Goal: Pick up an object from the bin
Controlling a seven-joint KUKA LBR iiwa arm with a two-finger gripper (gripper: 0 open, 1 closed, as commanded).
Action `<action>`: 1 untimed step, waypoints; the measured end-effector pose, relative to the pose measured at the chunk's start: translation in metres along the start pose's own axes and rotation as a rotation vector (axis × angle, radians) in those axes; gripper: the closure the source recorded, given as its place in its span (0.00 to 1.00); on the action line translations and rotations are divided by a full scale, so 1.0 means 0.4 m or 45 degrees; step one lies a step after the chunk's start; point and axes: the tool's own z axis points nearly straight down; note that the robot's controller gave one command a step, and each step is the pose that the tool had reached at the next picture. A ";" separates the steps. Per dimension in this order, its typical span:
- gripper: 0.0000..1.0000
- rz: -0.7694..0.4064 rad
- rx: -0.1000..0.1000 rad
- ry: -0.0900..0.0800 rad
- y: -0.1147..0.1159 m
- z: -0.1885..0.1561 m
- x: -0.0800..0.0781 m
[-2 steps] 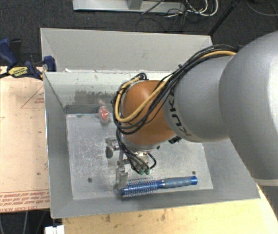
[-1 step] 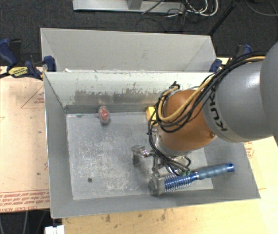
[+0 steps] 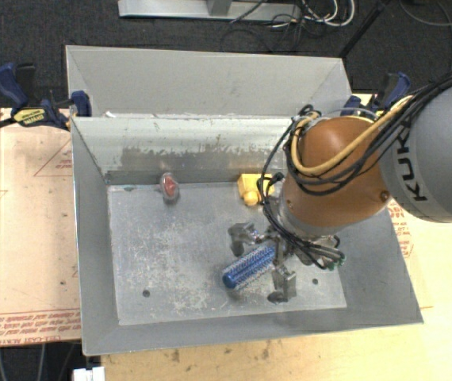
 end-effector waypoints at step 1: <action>0.00 -0.022 -0.007 0.011 -0.055 0.264 -0.107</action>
Offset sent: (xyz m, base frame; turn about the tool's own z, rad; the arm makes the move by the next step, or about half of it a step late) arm 0.0492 0.0014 -0.1010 -0.0208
